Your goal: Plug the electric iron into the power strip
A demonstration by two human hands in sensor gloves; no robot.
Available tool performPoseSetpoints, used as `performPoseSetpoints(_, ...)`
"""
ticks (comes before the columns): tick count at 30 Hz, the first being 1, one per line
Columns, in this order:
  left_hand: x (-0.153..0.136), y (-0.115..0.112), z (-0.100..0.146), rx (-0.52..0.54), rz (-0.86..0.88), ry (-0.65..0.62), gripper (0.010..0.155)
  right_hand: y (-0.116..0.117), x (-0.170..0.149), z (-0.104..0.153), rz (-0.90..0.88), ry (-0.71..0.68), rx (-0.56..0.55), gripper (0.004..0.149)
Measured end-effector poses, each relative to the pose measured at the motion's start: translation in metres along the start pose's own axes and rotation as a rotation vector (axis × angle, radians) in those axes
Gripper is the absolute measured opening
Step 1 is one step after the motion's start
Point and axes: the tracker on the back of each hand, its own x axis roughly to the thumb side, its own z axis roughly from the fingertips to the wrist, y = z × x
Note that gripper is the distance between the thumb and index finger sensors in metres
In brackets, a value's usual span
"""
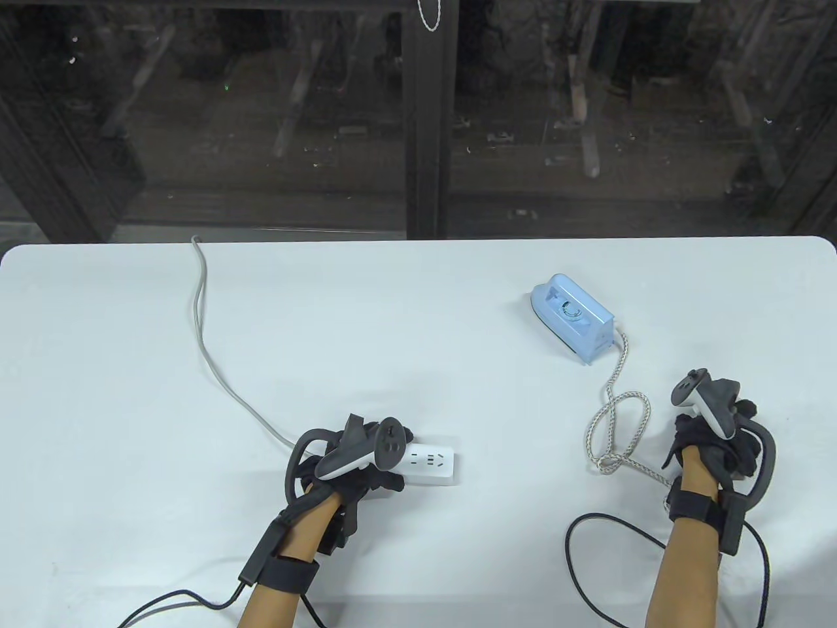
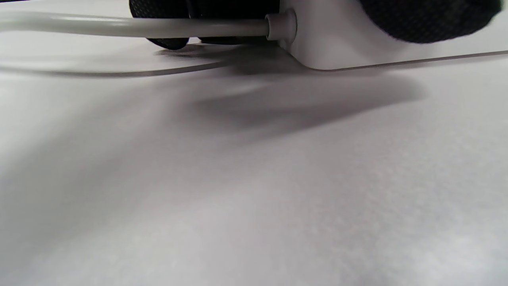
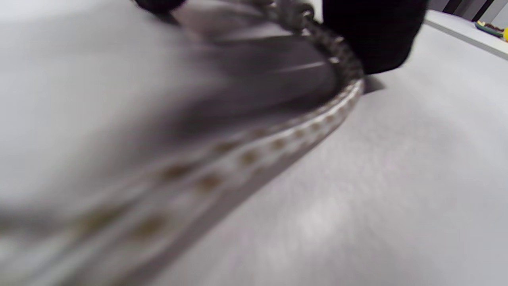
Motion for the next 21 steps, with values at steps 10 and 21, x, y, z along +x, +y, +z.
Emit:
performPoseSetpoints(10, 0.001, 0.000, 0.000, 0.002, -0.010, 0.002, 0.078, -0.012, 0.017, 0.008, 0.198, -0.004, -0.144, 0.089)
performPoseSetpoints(21, 0.002, 0.000, 0.000, 0.000, -0.013, 0.004, 0.078, -0.018, 0.015, 0.011, 0.118, 0.035, -0.115, 0.077)
